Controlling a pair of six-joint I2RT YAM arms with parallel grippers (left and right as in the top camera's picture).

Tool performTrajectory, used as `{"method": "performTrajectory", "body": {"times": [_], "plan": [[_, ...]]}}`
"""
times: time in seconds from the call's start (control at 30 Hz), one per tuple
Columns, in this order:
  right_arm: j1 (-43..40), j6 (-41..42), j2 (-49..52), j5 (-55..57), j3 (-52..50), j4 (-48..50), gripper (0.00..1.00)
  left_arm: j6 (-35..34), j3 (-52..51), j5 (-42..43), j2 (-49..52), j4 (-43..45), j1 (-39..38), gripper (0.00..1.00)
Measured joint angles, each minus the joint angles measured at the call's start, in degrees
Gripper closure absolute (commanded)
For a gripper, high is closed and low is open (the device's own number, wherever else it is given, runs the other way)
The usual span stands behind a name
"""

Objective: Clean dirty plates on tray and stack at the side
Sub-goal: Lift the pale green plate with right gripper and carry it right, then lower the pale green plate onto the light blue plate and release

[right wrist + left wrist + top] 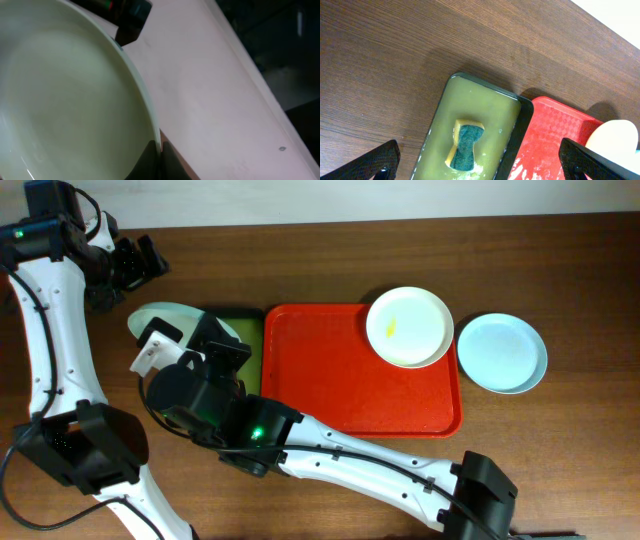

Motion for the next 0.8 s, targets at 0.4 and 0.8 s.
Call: {"method": "performTrajectory", "body": {"times": [0.4,0.8], "plan": [[-17.05,36.87,1.79,-33.48,0.85,-26.45,0.96,0.00,0.00,0.00,0.00,0.00,0.00,0.01],[-88.41,51.54,2.89,-80.15,0.83,-57.81,0.96,0.00,0.00,-0.02,0.00,0.02,0.00,0.01]]}}
